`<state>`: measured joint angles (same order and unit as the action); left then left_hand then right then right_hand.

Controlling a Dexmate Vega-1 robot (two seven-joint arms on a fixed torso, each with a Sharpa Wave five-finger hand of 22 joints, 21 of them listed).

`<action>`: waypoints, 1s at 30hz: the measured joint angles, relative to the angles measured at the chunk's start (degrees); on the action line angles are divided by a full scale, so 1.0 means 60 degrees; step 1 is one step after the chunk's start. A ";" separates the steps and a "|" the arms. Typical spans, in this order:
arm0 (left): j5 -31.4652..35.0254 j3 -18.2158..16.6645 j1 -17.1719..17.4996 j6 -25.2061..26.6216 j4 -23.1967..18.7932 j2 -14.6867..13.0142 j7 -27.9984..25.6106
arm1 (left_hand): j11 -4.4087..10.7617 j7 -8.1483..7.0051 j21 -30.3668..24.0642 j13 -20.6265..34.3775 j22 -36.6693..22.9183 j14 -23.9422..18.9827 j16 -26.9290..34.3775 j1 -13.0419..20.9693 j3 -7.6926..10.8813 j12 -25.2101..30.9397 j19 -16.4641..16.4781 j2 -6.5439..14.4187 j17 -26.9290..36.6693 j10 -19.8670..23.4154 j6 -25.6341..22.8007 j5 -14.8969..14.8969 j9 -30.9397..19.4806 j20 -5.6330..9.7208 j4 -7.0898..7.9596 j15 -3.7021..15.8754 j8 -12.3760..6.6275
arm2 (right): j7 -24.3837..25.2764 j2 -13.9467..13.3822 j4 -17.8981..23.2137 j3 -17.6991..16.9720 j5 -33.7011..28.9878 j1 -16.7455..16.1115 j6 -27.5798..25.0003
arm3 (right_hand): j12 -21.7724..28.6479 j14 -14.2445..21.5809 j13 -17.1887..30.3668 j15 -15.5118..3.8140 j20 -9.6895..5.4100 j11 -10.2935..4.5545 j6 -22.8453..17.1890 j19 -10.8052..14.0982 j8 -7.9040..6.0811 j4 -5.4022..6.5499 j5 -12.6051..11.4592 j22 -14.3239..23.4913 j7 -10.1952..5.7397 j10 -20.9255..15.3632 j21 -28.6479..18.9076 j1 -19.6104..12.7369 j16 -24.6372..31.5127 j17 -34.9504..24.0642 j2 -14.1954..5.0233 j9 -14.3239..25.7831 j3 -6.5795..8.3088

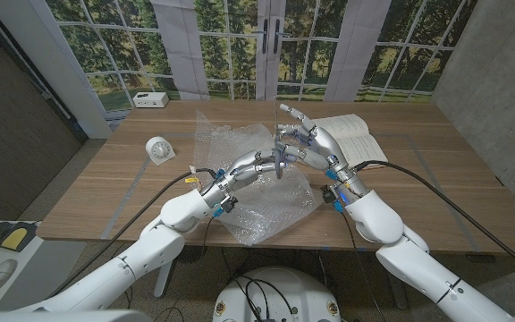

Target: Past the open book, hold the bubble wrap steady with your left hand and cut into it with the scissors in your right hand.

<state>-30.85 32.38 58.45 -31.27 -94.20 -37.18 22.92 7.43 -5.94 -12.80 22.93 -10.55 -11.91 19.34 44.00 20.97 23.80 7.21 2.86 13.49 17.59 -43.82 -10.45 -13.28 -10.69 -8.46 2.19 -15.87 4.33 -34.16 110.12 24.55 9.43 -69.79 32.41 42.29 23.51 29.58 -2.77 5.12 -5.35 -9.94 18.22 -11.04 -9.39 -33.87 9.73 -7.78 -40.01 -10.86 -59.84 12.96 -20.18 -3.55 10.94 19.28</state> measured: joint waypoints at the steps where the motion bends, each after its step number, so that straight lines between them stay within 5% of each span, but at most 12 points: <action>1: 0.0000 0.0000 0.0000 0.0000 0.0000 0.0000 0.0000 | 0.0053 0.0036 0.0000 0.0081 0.0000 -0.0156 0.0107 0.0063 -0.0016 0.0096 0.0025 0.0063 0.0059 0.0158 -0.0036 0.0000 -0.0041 0.0025 -0.0016 0.0005 -0.0032 | 0.0000 0.0000 0.0000 0.0001 0.0000 0.0000 0.0000 | 0.0002 0.0000 0.0000 0.0000 0.0000 0.0000 0.0000 0.0000 0.0000 -0.0001 0.0001 0.0000 0.0000 0.0000 0.0000 0.0000 0.0000 -0.0020 0.0000 0.0000 -0.0001; 6: -0.0002 0.0008 0.0012 0.0000 -0.0001 0.0001 0.0008 | 0.0252 0.0051 0.0000 0.0624 -0.0045 -0.0818 0.0602 0.0330 -0.0066 0.0796 0.0164 0.0248 0.0484 0.0893 -0.0051 0.0056 -0.0283 -0.0011 -0.0065 0.0022 -0.0216 | -0.0002 -0.0004 0.0013 0.0005 0.0006 0.0000 0.0000 | 0.0003 0.0000 0.0000 0.0000 0.0000 0.0000 -0.0024 0.0000 0.0000 0.0025 0.0028 0.0000 -0.0023 0.0000 0.0000 0.0000 0.0000 -0.0029 0.0000 0.0000 -0.0053; 16: 0.0004 -0.0038 0.0121 -0.0025 -0.0056 0.0067 -0.0182 | 0.0371 0.0128 -0.0090 0.2877 -0.0089 -0.1690 0.2184 0.1035 -0.0431 0.2697 0.0564 0.0396 0.2367 0.0875 -0.0536 0.0058 -0.0925 0.0082 -0.0122 0.0043 -0.0914 | -0.0039 -0.0011 0.0058 0.0026 0.0022 -0.0001 0.0000 | 0.0003 0.0001 -0.0003 0.0001 0.0000 0.0001 -0.0036 0.0000 0.0000 0.0015 0.0028 0.0000 -0.0036 0.0000 0.0000 -0.0012 0.0000 -0.0028 0.0011 0.0000 -0.0063; 25: 0.0009 -0.0116 0.0254 -0.0128 -0.0082 0.0172 -0.0469 | 0.0581 0.0204 -0.0327 0.5802 -0.0260 -0.2124 0.5071 0.1838 -0.1017 0.4736 0.1381 0.0445 0.5530 0.0407 -0.0652 0.0059 -0.1099 0.0214 -0.0121 0.0073 -0.0744 | -0.0065 -0.0017 0.0106 0.0065 0.0023 0.0022 0.0000 | 0.0003 0.0001 -0.0013 0.0001 0.0000 0.0001 -0.0035 0.0000 0.0000 0.0013 0.0029 0.0000 -0.0036 0.0000 0.0000 -0.0098 0.0000 -0.0028 -0.0074 0.0000 -0.0065; 30: 0.0060 -0.0153 0.0334 -0.0142 -0.0130 0.0218 -0.0660 | 0.0596 0.0280 -0.0569 0.6876 -0.0366 -0.2226 0.6272 0.2138 -0.1145 0.4885 0.1852 0.0470 0.6698 0.0390 -0.0751 0.0060 -0.1318 0.0376 -0.0118 0.0056 -0.0740 | -0.0076 -0.0018 0.0124 0.0087 0.0019 0.0035 -0.0014 | 0.0003 0.0001 -0.0015 0.0001 0.0000 0.0001 -0.0035 0.0000 0.0000 0.0013 0.0028 0.0000 -0.0035 0.0001 0.0000 -0.0098 0.0000 -0.0028 -0.0074 0.0000 -0.0065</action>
<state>-30.49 31.46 60.46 -32.12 -94.98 -35.87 18.97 11.00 -4.26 -16.21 64.19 -12.75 -25.27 56.98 56.83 14.10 53.11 18.32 5.68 53.68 19.93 -48.33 -10.09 -21.18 -8.43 -9.17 2.53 -20.31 3.87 -34.26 110.86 25.08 9.55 -69.58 32.33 42.31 23.52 29.49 -2.77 5.12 -5.34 -10.15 18.22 -11.04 -9.31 -33.70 9.73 -7.99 -40.00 -10.86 -60.43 12.96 -20.35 -4.00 10.94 18.89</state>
